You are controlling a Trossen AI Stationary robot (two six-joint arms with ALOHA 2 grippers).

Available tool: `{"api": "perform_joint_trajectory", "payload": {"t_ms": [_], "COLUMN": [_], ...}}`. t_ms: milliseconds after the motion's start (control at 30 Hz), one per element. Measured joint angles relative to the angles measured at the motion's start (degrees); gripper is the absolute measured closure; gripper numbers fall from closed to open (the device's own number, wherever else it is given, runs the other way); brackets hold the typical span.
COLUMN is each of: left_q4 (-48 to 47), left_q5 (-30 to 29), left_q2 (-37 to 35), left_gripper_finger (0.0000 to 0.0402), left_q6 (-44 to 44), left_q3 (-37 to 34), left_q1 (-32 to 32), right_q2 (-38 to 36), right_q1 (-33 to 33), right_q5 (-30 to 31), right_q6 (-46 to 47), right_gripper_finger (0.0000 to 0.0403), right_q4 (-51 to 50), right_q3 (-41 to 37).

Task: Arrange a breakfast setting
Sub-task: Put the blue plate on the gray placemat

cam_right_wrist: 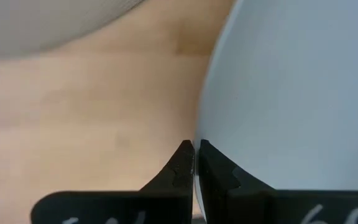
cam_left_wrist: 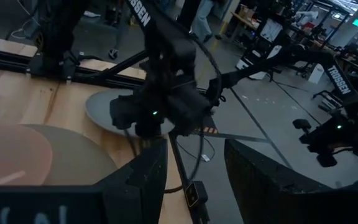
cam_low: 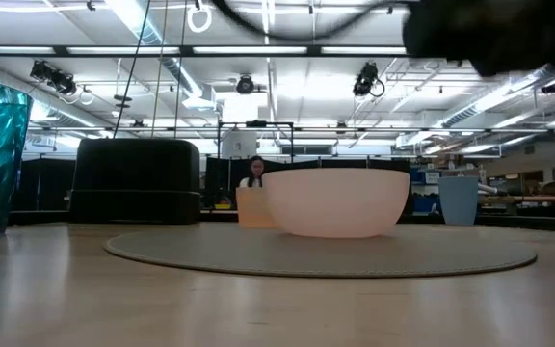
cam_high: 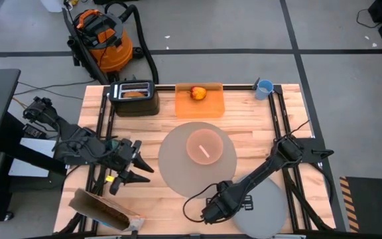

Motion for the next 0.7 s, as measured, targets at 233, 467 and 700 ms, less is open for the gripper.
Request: {"api": "perform_joint_trajectory", "payload": {"t_ms": [233,467,700], "left_q4": [-0.1,0.1,1.2], "left_q5": [0.0,0.0,-0.1], "left_q2": [-0.3,-0.4,-0.4], "left_gripper_finger": [0.0235,0.0235,0.0235], "left_q6": [1.0,2.4,2.4], "left_q3": [0.0,0.0,0.0], "left_q1": [0.1,1.3,2.5], "right_q2": [0.0,-0.1,-0.1], "right_q1": [0.5,1.7,2.6], "right_q5": [0.2,1.9,-3.7], "right_q6": [-16.0,-38.7,-52.8], "right_gripper_finger": [0.0390,0.0390,0.0390], "right_q4": [-5.3,-5.0,-4.7], "right_q3": [12.4,19.5,21.5]}}
